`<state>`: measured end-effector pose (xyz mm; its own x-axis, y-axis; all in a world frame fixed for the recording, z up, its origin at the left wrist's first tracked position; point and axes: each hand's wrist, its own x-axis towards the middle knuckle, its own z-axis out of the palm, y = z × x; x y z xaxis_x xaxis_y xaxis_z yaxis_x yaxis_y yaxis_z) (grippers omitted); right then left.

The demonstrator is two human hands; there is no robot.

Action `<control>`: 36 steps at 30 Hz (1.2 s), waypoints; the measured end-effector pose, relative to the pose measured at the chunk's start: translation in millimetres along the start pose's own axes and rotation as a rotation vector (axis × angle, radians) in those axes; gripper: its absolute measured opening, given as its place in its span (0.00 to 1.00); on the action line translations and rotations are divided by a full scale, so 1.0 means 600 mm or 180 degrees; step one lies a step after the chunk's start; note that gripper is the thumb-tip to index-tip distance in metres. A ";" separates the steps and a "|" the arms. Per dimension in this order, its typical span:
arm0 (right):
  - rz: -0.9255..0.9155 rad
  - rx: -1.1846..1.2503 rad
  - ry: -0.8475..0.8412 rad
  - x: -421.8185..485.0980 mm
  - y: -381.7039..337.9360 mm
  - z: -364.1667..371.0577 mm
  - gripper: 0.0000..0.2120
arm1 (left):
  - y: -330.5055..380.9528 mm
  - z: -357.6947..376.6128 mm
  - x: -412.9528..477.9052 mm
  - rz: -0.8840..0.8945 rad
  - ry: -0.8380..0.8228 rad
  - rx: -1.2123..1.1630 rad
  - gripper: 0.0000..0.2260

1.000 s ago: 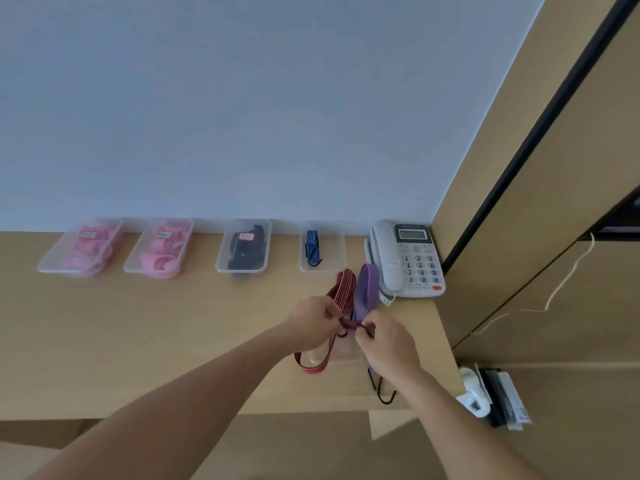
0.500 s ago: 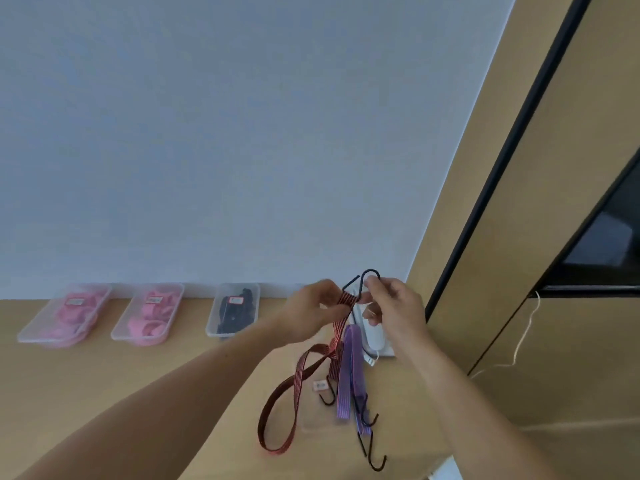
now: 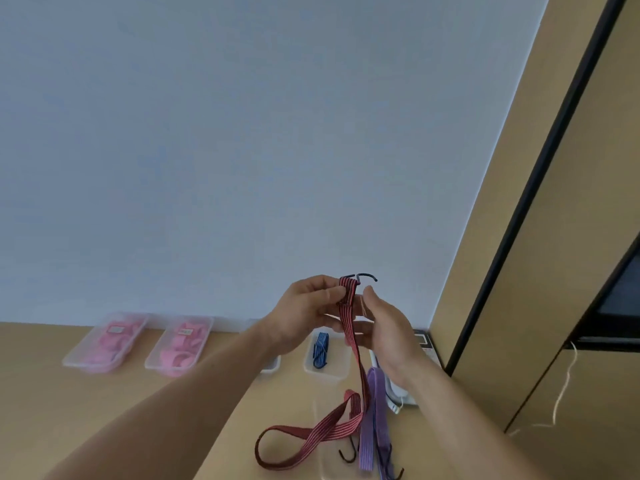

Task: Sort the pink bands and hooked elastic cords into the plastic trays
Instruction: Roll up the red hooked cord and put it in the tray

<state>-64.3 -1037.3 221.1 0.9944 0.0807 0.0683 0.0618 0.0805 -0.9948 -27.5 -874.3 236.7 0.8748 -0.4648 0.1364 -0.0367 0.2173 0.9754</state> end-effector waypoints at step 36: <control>0.0117 0.0112 0.0419 -0.010 -0.021 0.028 0.13 | -0.008 -0.024 -0.015 0.0975 0.0133 0.2395 0.23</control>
<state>-72.2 -1022.0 234.7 0.9987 -0.0467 0.0191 0.0243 0.1148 -0.9931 -28.0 -858.7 228.3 0.7902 -0.4426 0.4240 -0.5791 -0.3124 0.7530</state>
